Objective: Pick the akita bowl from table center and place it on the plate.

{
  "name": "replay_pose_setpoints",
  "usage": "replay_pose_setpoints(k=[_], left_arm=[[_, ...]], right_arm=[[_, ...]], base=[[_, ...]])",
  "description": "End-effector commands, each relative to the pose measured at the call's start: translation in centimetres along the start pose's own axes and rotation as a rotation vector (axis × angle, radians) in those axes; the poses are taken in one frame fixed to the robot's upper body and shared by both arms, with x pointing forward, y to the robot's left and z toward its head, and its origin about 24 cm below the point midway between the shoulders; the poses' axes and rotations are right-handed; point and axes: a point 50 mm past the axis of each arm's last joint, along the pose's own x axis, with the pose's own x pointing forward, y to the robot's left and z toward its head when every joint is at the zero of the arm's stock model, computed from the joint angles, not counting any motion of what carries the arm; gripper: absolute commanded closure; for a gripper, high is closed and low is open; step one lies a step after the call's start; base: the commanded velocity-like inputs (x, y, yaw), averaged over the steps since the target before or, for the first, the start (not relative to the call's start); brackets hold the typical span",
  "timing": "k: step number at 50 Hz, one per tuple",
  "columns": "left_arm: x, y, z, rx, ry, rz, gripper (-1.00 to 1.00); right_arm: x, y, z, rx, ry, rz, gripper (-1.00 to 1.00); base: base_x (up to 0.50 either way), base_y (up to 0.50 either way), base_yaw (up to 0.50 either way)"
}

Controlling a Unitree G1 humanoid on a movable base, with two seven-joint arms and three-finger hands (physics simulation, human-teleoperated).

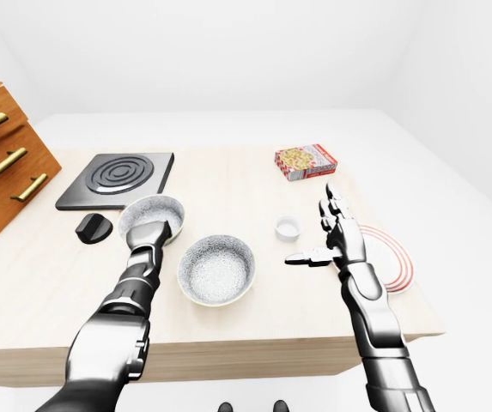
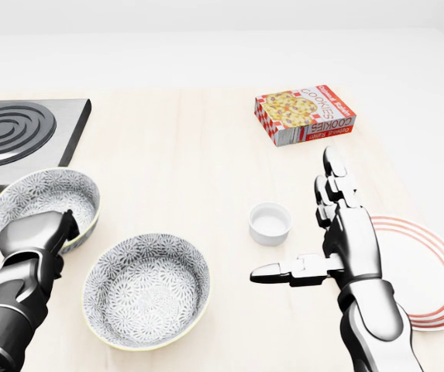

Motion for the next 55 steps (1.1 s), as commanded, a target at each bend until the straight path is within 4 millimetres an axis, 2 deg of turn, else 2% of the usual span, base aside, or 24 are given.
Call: replay_pose_setpoints(k=[1, 24, 39, 41, 42, 55], left_arm=[[-0.1, -0.5, 0.0, -0.004, 0.0, -0.045, 1.0], [-0.1, -0.5, -0.1, -0.005, 0.0, -0.071, 1.0], [-0.1, 0.0, 0.8, -0.017, -0.142, 0.024, 1.0], [1.0, 4.7, 2.4, 0.002, -0.166, 0.014, 1.0], [1.2, 5.6, 2.7, 0.005, -0.186, 0.016, 1.0], [0.4, 9.7, 4.2, 0.021, -0.265, 0.087, 1.0]], right_arm=[[0.1, 0.1, -0.2, 0.002, 0.009, 0.003, -1.0], [0.1, 0.0, 0.4, 0.004, -0.016, 0.003, -1.0], [0.0, 0.0, 0.3, 0.003, -0.011, 0.003, -1.0], [-0.1, 0.0, 0.3, 0.003, -0.012, 0.002, -1.0], [-0.1, 0.0, 0.2, 0.003, -0.012, 0.002, -1.0], [-0.3, 0.1, 0.2, 0.002, -0.009, 0.005, -1.0]], base=[[0.0, 0.0, 0.0], [0.0, 0.0, 0.0], [0.0, 0.0, 0.0], [0.0, 0.0, 0.0], [0.0, 0.0, 0.0], [0.0, 0.0, 0.0]])
